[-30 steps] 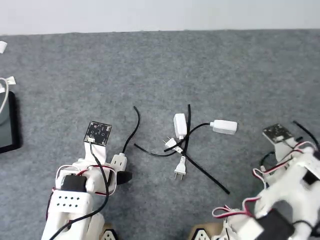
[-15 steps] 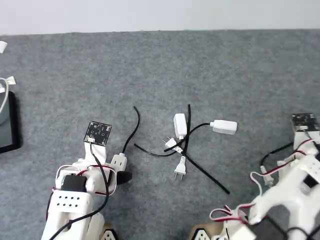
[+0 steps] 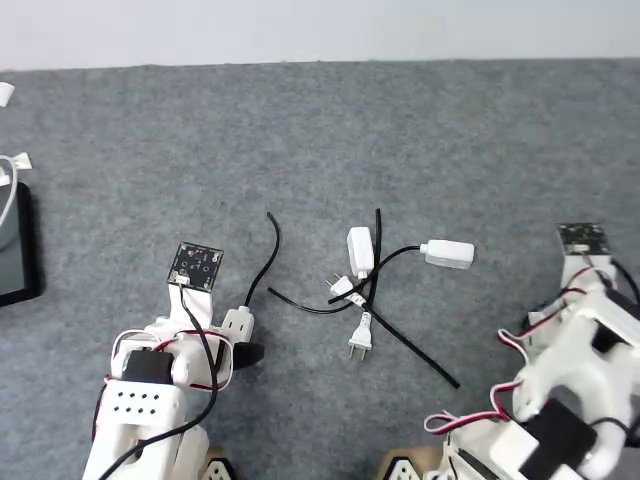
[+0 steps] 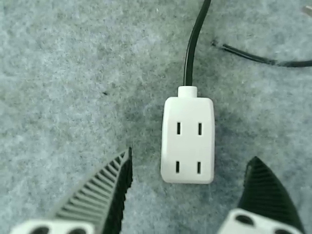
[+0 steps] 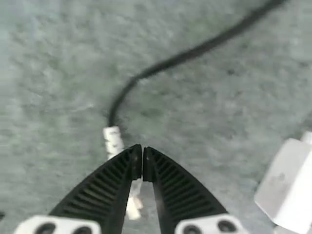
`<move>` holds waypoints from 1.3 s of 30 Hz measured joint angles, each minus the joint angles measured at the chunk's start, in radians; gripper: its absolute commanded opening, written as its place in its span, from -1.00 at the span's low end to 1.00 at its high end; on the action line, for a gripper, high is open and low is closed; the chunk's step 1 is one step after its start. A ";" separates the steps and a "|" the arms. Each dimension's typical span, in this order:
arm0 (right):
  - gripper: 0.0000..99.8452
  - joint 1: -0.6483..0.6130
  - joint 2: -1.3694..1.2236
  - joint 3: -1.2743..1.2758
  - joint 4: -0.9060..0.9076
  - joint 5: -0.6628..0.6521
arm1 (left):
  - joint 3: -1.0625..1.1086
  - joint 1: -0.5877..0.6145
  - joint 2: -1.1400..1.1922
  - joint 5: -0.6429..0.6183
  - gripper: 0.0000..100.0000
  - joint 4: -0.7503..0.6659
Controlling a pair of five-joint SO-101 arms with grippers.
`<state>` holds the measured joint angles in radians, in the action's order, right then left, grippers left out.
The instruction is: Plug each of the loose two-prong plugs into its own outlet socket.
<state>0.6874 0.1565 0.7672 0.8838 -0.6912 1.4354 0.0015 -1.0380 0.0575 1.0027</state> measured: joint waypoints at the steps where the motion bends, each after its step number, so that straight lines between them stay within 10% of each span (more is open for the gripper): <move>1: -0.98 -0.015 0.000 0.005 0.000 0.006 | 0.000 0.000 0.000 0.000 -0.43 0.000; 39: -0.97 -0.126 -0.005 0.002 0.147 0.157 | 0.000 0.000 0.000 0.000 -0.43 0.000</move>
<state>0.5616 0.1519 0.7687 1.0311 -0.5347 1.4354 0.0015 -1.0380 0.0575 1.0027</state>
